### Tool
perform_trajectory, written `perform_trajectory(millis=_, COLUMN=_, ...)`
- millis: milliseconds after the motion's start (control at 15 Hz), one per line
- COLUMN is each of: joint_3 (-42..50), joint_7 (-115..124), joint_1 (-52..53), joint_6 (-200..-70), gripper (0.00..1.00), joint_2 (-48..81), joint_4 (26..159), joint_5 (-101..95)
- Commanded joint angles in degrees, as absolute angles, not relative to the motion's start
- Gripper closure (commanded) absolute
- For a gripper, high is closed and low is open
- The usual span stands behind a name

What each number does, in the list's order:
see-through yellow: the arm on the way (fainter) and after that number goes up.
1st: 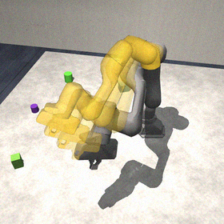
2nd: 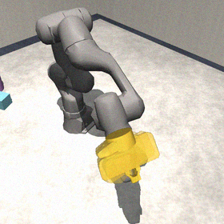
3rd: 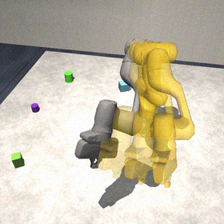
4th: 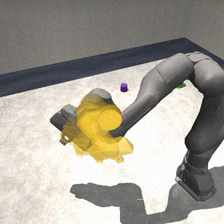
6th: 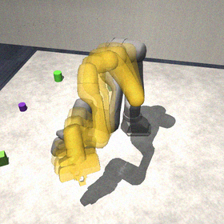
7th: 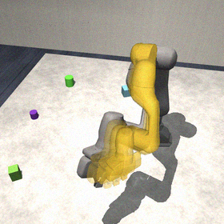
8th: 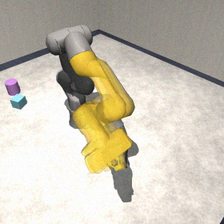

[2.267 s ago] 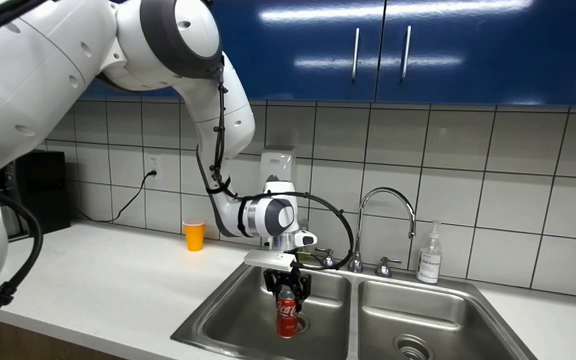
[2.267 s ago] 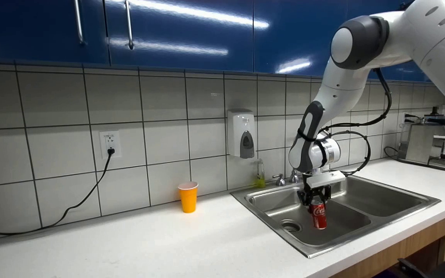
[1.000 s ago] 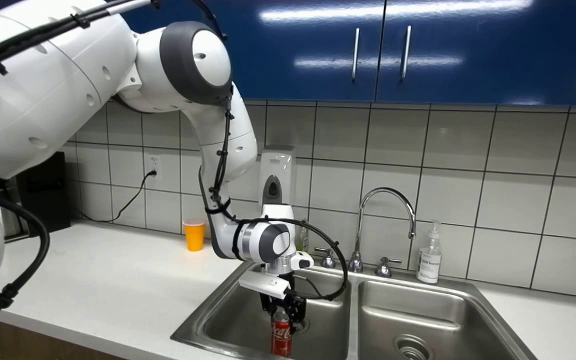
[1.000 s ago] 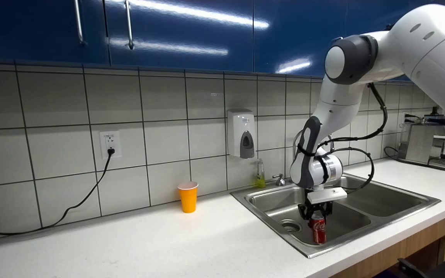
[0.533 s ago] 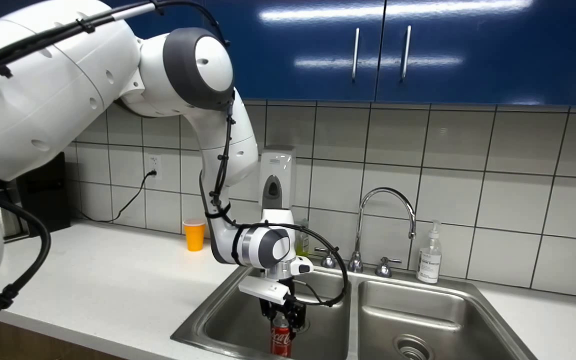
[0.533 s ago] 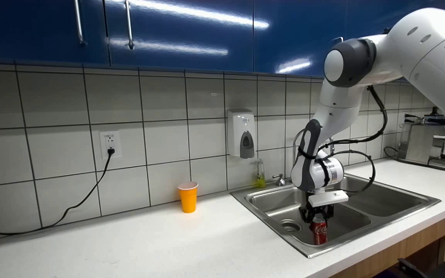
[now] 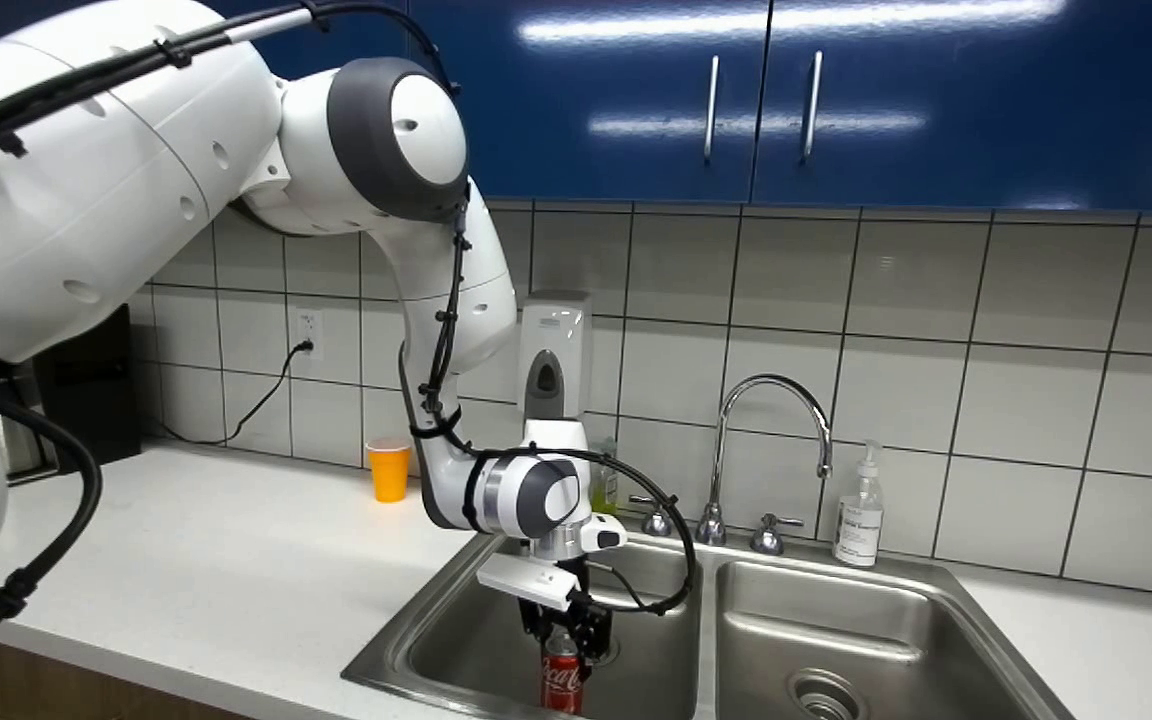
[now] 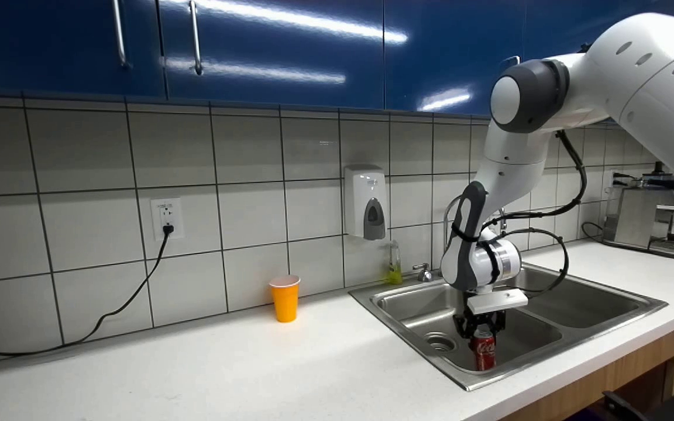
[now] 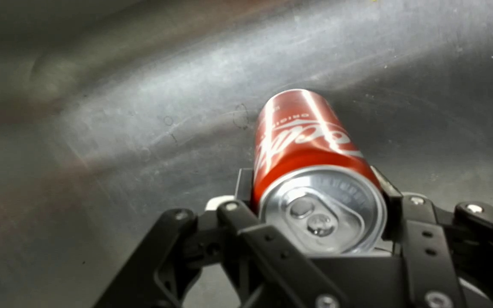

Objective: Pick up the Coca-Cola soda can and put it inside the sink

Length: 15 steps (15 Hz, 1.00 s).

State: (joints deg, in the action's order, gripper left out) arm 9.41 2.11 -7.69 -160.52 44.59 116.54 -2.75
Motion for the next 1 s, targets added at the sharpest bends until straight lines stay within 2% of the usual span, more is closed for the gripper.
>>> perform_trajectory(millis=0, joint_3=8.9, joint_7=0.6, joint_1=-8.8, joint_6=-161.0, gripper=0.11, joint_2=44.1, joint_4=116.7, joint_5=-2.4)
perform_trajectory(millis=133, joint_3=9.2, joint_7=0.6, joint_1=-8.7, joint_6=-161.1, gripper=0.01, joint_2=43.9, joint_4=117.0, joint_5=-2.5)
perform_trajectory(millis=933, joint_3=10.1, joint_7=-0.1, joint_1=-8.5, joint_6=-159.7, gripper=0.0, joint_2=40.3, joint_4=117.3, joint_5=-3.0)
